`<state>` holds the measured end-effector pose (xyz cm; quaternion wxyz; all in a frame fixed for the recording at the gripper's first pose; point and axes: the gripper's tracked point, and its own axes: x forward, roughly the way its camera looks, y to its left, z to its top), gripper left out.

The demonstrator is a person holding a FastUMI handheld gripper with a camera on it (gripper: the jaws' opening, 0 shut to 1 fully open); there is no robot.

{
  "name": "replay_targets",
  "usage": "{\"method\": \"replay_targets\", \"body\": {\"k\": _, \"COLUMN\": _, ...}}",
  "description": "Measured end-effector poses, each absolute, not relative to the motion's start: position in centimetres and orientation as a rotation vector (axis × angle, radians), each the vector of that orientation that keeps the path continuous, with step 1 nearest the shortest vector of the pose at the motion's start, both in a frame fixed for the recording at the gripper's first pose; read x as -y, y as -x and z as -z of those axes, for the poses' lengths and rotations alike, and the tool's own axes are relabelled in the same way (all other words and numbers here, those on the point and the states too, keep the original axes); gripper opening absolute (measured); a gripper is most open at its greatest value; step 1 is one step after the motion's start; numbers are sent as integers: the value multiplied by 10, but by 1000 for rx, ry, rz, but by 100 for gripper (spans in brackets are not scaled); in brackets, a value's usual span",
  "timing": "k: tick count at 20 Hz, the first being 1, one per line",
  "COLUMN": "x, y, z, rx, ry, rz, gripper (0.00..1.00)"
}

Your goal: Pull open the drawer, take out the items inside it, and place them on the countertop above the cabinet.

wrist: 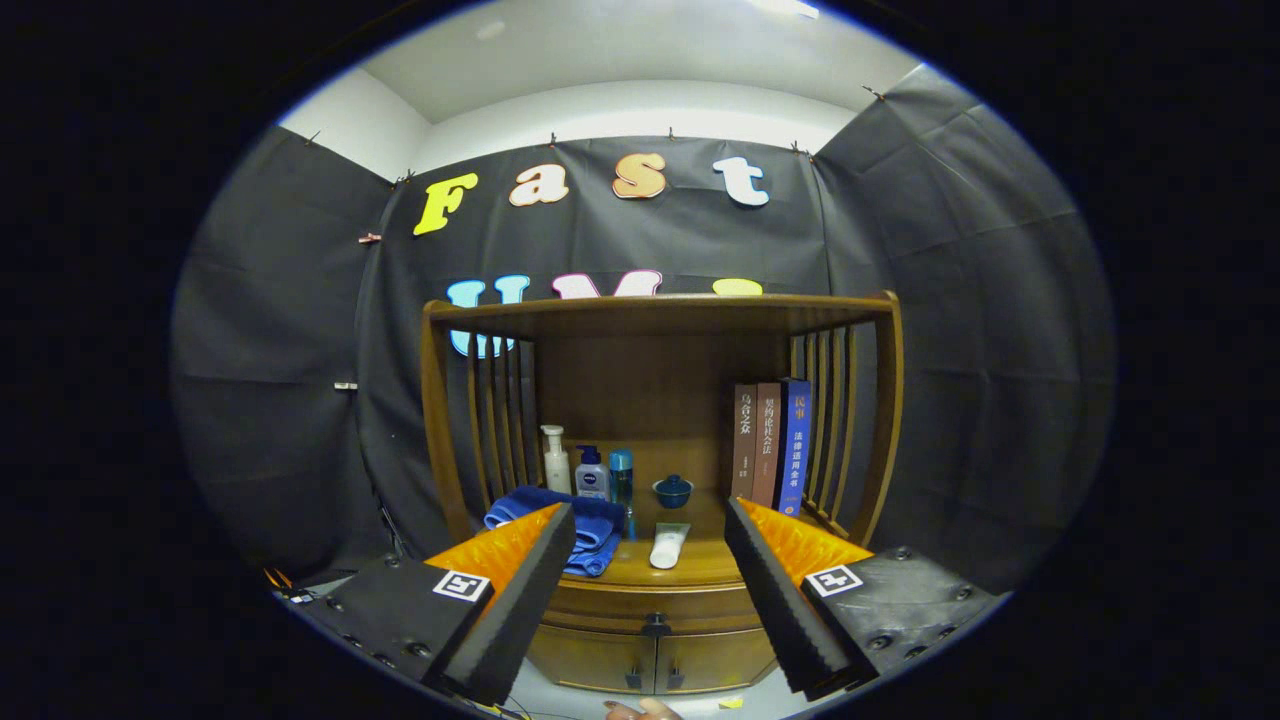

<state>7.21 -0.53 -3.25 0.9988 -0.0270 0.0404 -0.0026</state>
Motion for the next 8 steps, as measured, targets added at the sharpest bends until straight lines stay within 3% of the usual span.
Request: {"method": "replay_targets", "body": {"k": 8, "x": -5, "y": -44, "z": 19, "rx": -79, "ry": 26, "rz": -3, "gripper": 99}}
